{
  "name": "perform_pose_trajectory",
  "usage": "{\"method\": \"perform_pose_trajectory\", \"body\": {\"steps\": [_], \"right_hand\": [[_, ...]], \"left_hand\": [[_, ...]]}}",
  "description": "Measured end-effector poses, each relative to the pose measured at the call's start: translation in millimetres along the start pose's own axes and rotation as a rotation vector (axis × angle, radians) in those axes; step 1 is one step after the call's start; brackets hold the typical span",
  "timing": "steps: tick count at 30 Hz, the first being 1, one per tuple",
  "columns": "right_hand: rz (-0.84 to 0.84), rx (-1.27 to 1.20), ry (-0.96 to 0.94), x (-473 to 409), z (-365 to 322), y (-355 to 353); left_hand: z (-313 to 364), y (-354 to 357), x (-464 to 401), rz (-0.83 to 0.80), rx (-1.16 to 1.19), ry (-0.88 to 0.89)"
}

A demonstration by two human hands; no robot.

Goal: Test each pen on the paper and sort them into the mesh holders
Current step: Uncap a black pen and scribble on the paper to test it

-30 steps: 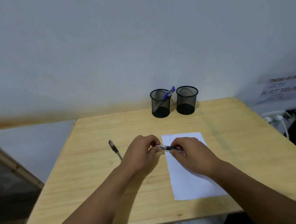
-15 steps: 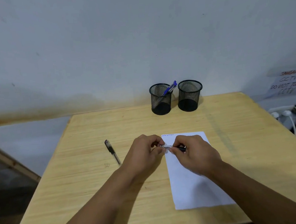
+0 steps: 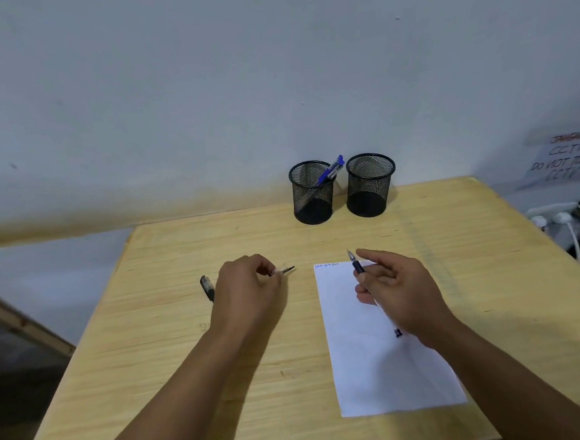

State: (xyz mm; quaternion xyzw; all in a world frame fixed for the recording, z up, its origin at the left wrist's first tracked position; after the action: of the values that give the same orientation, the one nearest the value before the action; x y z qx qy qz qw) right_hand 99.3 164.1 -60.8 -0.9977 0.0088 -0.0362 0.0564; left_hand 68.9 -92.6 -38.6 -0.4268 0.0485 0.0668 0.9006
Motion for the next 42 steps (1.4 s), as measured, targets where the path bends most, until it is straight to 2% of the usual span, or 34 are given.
{"method": "perform_pose_trajectory", "body": {"steps": [7,11,15,18,20,22,23,26,27,32,35,42], "right_hand": [[0.073,0.035,0.015,7,8,-8],[0.08,-0.063,-0.015,12,5,-10],[0.052,-0.233,-0.01,11,6,-11],[0.007,-0.293,-0.038,11,4,-8],[0.024,-0.182,-0.114,12,0,-12],[0.103,0.035,-0.18,13,-6,-19],[0.152,0.067,-0.18,11,-6,-23],[0.252,-0.088,-0.066,2,3,-25],[0.271,-0.068,-0.058,-2,2,-24],[0.234,0.102,-0.04,-20,-1,-12],[0.232,0.216,-0.091,-28,-9,-6],[0.166,0.341,-0.143,-42,-4,2]], "left_hand": [[-5,4,5,0.007,-0.191,0.013],[9,8,17,0.069,-0.158,0.135],[41,39,40,-0.157,-0.119,0.361],[49,56,48,-0.248,-0.169,0.392],[48,63,48,-0.282,-0.208,0.394],[46,66,50,-0.282,-0.253,0.408],[45,68,51,-0.273,-0.277,0.419],[45,70,53,-0.249,-0.304,0.425],[44,70,53,-0.243,-0.299,0.418],[41,73,52,-0.25,-0.315,0.398],[40,74,51,-0.265,-0.318,0.383],[38,77,48,-0.281,-0.344,0.358]]}}
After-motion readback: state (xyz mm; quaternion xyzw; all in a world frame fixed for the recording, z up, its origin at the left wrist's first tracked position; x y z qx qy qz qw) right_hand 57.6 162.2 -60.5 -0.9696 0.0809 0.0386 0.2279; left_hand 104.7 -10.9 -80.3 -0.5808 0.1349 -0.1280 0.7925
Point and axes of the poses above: each hand's wrist, its own x-axis away from the middle knuckle, its own y-axis out of the palm, z = x × y, the point moved 8 cm from there along -x, towards the middle knuckle, and after that the axes turned 6 degrees about -z, right-handed, at the moved point
